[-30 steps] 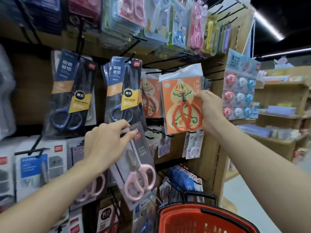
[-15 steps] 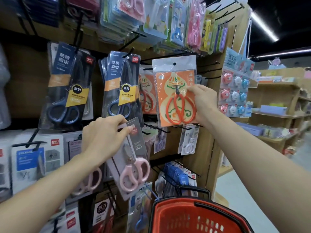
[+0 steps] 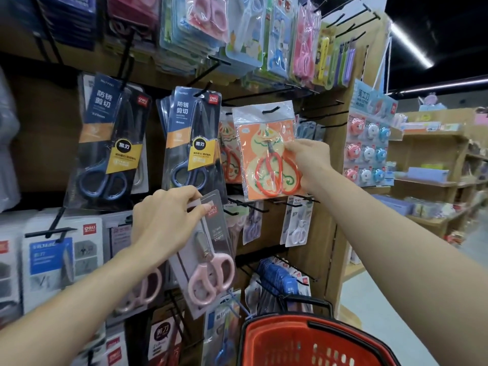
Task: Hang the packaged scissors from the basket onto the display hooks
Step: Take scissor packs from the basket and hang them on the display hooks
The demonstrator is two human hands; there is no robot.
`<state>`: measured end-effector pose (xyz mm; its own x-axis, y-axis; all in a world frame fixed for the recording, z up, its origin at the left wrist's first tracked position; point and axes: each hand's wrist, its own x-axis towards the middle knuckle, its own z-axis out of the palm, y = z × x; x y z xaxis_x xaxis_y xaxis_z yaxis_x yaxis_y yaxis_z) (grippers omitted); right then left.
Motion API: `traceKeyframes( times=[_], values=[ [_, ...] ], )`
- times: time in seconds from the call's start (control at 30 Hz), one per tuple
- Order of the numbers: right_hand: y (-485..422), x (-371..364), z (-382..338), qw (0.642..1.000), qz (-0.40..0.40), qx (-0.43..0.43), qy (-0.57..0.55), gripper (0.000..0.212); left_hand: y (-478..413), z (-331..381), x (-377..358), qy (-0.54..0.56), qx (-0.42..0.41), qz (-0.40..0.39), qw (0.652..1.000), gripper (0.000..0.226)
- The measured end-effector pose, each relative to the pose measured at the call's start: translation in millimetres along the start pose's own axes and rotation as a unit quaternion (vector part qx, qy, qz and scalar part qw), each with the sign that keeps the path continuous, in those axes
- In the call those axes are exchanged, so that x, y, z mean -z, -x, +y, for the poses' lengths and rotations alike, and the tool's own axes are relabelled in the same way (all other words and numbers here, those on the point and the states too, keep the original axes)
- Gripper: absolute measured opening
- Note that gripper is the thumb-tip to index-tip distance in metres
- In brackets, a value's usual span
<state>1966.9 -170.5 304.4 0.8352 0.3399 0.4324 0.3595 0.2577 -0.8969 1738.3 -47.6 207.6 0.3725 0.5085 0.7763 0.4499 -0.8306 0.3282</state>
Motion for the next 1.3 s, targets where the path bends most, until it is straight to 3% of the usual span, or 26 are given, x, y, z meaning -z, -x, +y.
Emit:
traceKeyframes(
  times=[0.23, 0.3, 0.4, 0.53, 0.6, 0.67, 0.73, 0.8, 0.87, 1.0, 1.1, 1.2, 1.3],
  values=[
    [-33.0, -43.4, 18.0, 0.998, 0.030, 0.037, 0.051, 0.015, -1.6, -2.3, 2.4, -0.004, 0.003, -0.023, 1.000, 0.030],
    [-40.2, -59.4, 25.1, 0.996, 0.043, 0.049, 0.061, 0.007, -3.0, -2.6, 2.5, 0.004, 0.007, -0.031, 0.999, 0.033],
    [-46.2, -73.5, 34.5, 0.985, 0.031, 0.073, 0.154, 0.020, -4.4, -3.6, 2.3, 0.025, 0.012, -0.037, 0.999, 0.038],
    [-31.4, -67.2, 38.8, 0.945, 0.038, 0.175, 0.274, 0.025, -7.1, -5.5, 4.6, 0.044, 0.004, -0.047, 0.998, 0.037],
    [-10.6, -55.3, 42.1, 0.934, 0.055, 0.247, 0.254, 0.018, -8.0, -5.9, 6.4, 0.063, -0.004, -0.057, 0.996, 0.036],
    [19.7, -40.8, 45.2, 0.942, -0.001, 0.273, 0.197, 0.012, -9.2, -8.0, 7.3, 0.116, -0.002, -0.076, 0.990, 0.033],
    [54.5, -27.0, 45.8, 0.960, -0.159, 0.204, 0.107, 0.014, -10.7, -8.7, 11.1, 0.201, -0.001, -0.100, 0.975, 0.030],
    [82.5, -14.8, 48.6, 0.937, -0.316, 0.128, 0.079, 0.029, -11.3, -5.9, 16.5, 0.286, -0.004, -0.095, 0.954, 0.027],
    [98.1, -6.5, 57.9, 0.907, -0.388, 0.117, 0.110, 0.032, -10.8, -0.7, 22.0, 0.339, 0.001, -0.072, 0.938, 0.018],
    [109.8, -1.1, 78.4, 0.917, -0.366, 0.113, 0.113, 0.014, -5.4, 4.3, 36.9, 0.351, -0.020, -0.072, 0.933, 0.017],
    [118.5, -5.6, 102.5, 0.922, -0.363, 0.091, 0.099, 0.018, -4.7, -17.1, 61.3, 0.316, -0.028, -0.043, 0.947, 0.016],
    [133.3, -10.8, 131.4, 0.924, -0.373, 0.045, 0.063, 0.019, 1.8, -56.3, 90.3, 0.236, -0.020, 0.017, 0.971, 0.016],
    [152.9, -20.8, 150.6, 0.923, -0.384, 0.007, 0.032, 0.016, 21.5, -95.5, 105.4, 0.113, -0.010, 0.018, 0.993, 0.013]
  ],
)
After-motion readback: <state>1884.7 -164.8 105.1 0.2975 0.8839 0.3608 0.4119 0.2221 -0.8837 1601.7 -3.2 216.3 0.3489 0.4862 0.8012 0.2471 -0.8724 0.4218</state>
